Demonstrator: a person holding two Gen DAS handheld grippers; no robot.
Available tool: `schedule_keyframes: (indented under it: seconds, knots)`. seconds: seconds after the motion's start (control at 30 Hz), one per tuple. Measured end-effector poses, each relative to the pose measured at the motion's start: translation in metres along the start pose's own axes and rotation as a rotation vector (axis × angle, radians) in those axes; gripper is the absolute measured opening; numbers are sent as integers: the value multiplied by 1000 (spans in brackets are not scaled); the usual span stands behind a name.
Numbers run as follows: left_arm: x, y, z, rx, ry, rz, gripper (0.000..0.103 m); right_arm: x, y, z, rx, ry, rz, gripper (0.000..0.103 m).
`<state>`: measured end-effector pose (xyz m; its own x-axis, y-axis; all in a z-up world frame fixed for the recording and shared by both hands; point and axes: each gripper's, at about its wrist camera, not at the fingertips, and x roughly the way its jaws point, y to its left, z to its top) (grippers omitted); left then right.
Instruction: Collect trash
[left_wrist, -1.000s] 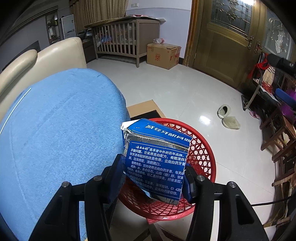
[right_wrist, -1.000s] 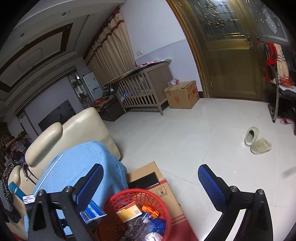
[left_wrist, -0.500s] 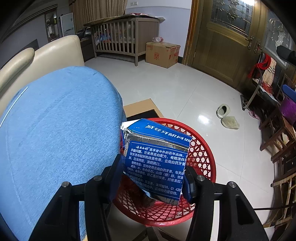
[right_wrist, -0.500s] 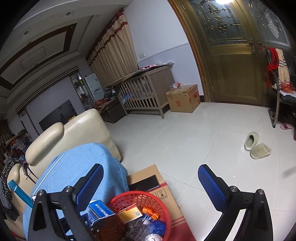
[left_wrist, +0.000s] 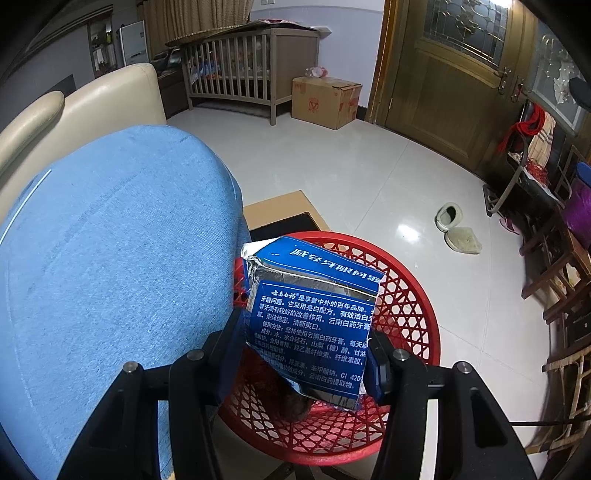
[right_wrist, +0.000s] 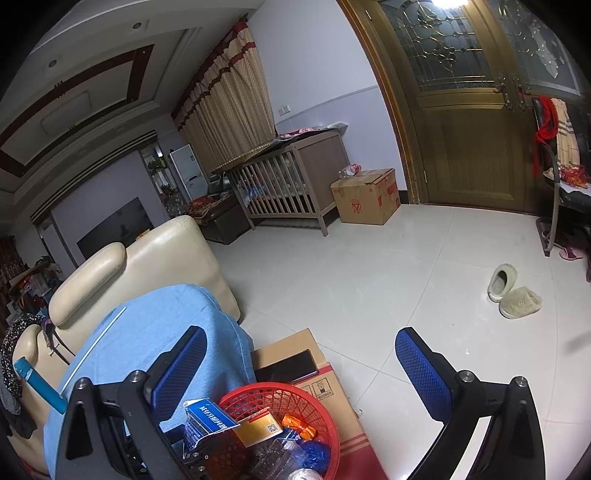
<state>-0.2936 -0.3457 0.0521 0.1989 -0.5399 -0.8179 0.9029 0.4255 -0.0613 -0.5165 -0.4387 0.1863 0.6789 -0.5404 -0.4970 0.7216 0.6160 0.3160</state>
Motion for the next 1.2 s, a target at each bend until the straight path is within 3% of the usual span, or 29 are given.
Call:
schedule_keyframes:
  seconds: [0.13, 0.2, 0.37, 0.47, 0.53, 0.63, 0.77, 0.97, 1.2]
  knots:
    - [8, 2, 3, -14, 24, 7, 59, 1, 0, 1, -2, 3, 0, 103]
    - [10, 4, 3, -28, 37, -1, 70, 1, 0, 1, -2, 1, 1, 103]
    - [-4, 10, 3, -46, 14, -13, 75, 0, 4, 2, -13, -10, 4, 103]
    - [-25, 20, 3, -72, -43, -32, 75, -4, 10, 1, -32, -15, 6, 103]
    - [-46, 28, 2, -80, -110, -5, 75, -6, 16, 0, -48, -13, 8, 103]
    - [-80, 43, -2, -99, -211, 41, 87, -8, 28, -6, -86, 4, 17, 103]
    - [-110, 65, -8, -150, -273, 62, 97, -10, 48, -23, -145, 35, 45, 103]
    - [-132, 88, -25, -192, -288, 94, 97, -9, 78, -65, -234, 113, 77, 103]
    - [-155, 106, -47, -240, -321, 155, 97, -11, 96, -124, -338, 202, 42, 103]
